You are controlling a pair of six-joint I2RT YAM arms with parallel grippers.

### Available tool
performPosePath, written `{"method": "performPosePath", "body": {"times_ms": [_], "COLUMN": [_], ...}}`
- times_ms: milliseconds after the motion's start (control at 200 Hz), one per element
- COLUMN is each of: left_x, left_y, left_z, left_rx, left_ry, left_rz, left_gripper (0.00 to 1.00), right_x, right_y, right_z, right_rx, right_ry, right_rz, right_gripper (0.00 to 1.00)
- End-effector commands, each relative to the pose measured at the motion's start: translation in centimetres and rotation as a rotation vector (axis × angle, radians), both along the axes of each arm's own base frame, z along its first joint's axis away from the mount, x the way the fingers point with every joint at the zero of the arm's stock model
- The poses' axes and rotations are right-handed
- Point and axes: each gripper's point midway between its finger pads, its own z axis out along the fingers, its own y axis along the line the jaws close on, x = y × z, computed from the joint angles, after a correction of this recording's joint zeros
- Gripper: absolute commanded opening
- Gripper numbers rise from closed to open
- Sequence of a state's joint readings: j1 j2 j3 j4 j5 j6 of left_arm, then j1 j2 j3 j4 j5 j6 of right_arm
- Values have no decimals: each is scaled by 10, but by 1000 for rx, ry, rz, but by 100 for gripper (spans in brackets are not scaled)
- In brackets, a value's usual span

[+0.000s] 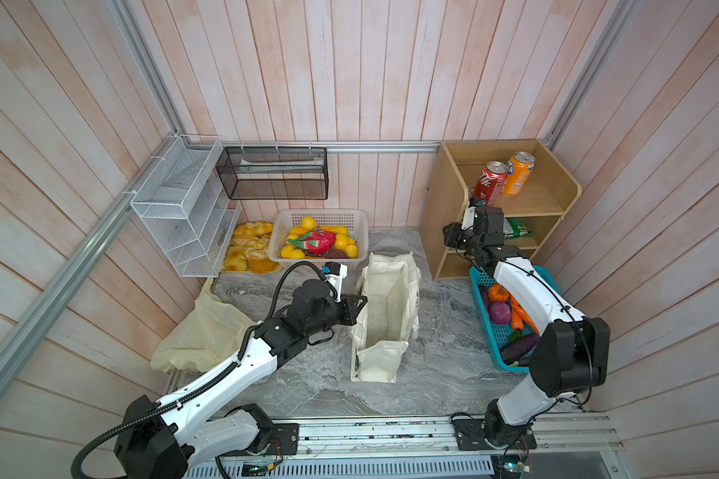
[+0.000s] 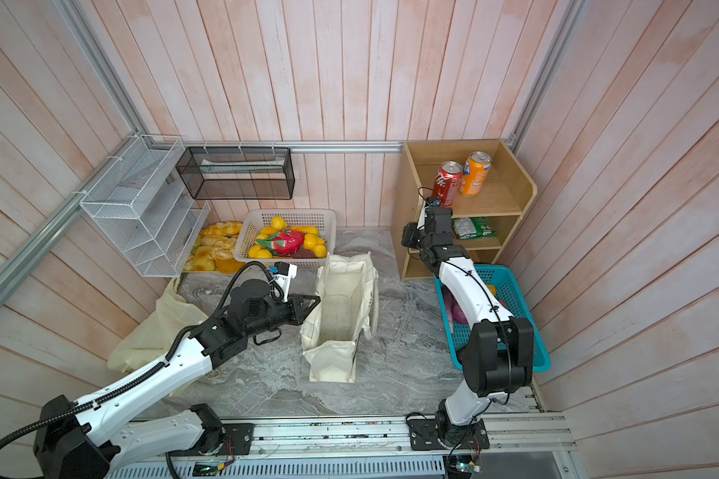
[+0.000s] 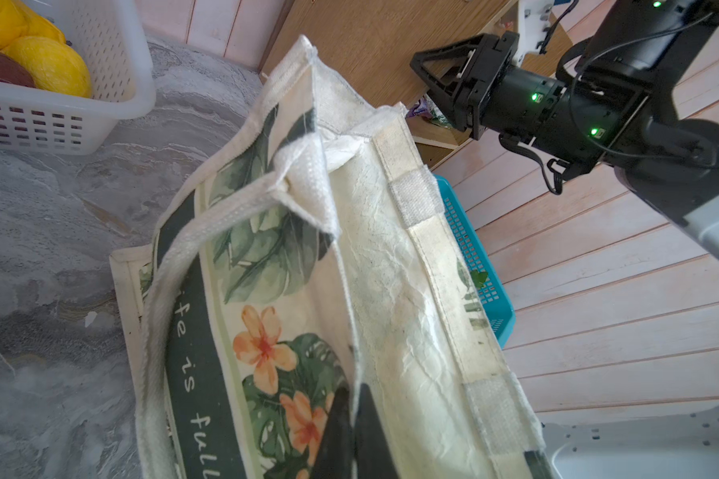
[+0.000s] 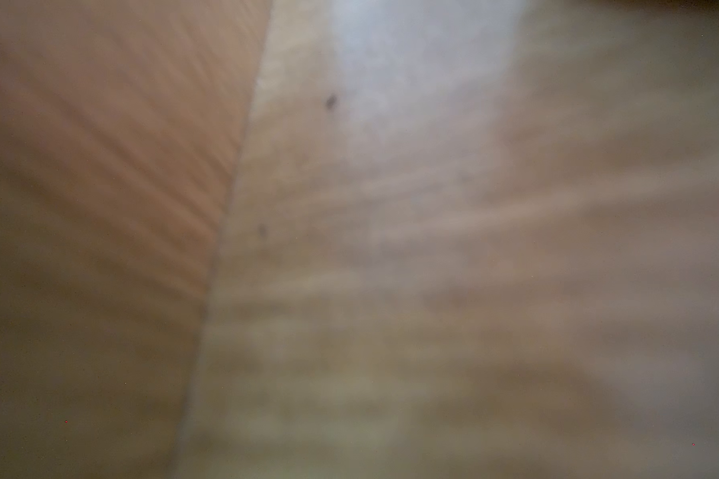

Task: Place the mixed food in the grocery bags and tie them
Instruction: 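Hold the tote open with the left gripper while the right reaches to the shelf, then grasp the red cola can on the top shelf with the right gripper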

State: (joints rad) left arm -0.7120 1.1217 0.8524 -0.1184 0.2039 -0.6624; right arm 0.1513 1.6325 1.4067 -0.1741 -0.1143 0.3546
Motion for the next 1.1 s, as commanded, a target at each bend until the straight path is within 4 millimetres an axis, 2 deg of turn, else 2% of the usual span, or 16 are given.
{"method": "performPosePath", "body": {"times_ms": [0,5,125,220,355,455,560,665,910,1095], "left_x": [1,1,0,0,-3,-5,-6,-5,-4,-6], "left_y": [-6,-7,-11,-17,-29,-35,-38,-36,-34,-33], "left_z": [18,18,21,22,32,46,61,67,41,27], "left_rx": [-38,-38,-49,-61,-85,-106,-132,-135,-108,-100], "left_ry": [-29,-29,-32,-32,-42,-63,-89,-105,-74,-50], "left_rz": [-14,-14,-25,-39,-72,-90,-98,-87,-73,-71], "left_gripper": [0,0,0,0,0,0,0,0,0,0], "right_x": [-26,-28,-71,-89,-87,-70,-50,-26,13,37], "right_y": [11,11,9,-7,-39,-62,-76,-83,-90,-89], "right_z": [37,43,86,127,178,197,210,210,202,180], "right_rx": [88,92,122,109,60,26,15,-10,-64,-71], "right_ry": [-43,-56,-117,-190,-269,-274,-283,-265,-231,-194], "right_rz": [64,66,93,40,-66,-129,-165,-192,-214,-208], "right_gripper": [54,54,64,74,84,86,86,87,88,88]}}
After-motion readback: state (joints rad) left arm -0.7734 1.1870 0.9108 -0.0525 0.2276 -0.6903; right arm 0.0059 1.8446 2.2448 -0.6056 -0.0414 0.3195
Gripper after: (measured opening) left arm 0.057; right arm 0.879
